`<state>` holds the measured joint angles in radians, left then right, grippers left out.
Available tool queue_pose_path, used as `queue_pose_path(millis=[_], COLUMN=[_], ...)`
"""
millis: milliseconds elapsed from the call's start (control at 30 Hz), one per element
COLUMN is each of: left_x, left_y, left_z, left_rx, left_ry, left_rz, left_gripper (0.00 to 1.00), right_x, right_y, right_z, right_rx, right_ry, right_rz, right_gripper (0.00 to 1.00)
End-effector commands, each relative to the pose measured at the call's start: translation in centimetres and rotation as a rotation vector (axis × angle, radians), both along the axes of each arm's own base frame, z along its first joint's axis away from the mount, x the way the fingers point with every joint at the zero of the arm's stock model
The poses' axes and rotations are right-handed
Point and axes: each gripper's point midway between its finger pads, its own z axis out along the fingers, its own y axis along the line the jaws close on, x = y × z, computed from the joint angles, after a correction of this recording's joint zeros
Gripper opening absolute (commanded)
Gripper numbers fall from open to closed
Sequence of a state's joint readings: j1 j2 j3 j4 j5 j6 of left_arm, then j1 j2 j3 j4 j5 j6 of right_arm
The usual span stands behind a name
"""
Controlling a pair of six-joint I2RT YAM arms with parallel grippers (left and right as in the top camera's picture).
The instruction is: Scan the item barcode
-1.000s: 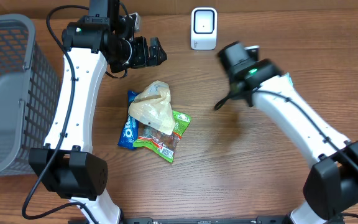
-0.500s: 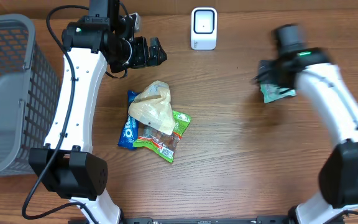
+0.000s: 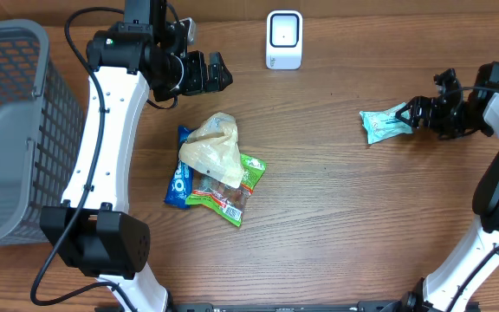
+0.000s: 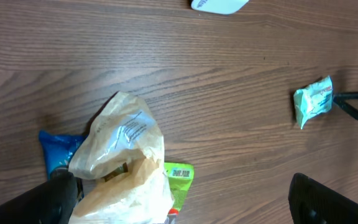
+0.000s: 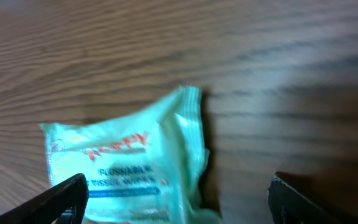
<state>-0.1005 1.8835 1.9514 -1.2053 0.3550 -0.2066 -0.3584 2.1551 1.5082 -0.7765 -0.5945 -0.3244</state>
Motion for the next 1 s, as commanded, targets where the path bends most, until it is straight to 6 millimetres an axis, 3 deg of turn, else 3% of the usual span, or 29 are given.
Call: queue_pose_path(millis=[0,167,367,500,800,967], left_x=[0.3,0.3,0.3,0.3,0.3,0.3], left_y=[-0.1,-0.1,-0.1,-0.1,-0.1,-0.1], left_z=[0.5,0.5,0.5,0.5,0.5,0.5], left_rx=[0.008,0.008,0.008,0.008,0.008,0.008], left_ry=[-0.022,-0.022,-0.022,-0.023,-0.023,-0.022], left_rz=[-0.009,-0.009,-0.009,-0.009,-0.009,-0.009], left_gripper=[1.0,1.0,1.0,1.0,1.0,1.0], right_x=[1.0,0.6,-0.8,-2.9,-5.2,-6.0], right_y=[1.5,4.0,5.8,6.3,6.8,7.8], right_z=[-1.6,-4.5,-4.8,-4.8,-5.5,-6.0], right_rx=[0.077,0.174,0.224,0.254,0.208,0.192], right_ry=[-0.043,0.001,0.076,0.182,0.303,0.337], right_rz=[0.062,0.098,0.119,0.106,0.122,0.145], right_gripper=[0.92,0.83,0.65,0.62,0.59,0.31])
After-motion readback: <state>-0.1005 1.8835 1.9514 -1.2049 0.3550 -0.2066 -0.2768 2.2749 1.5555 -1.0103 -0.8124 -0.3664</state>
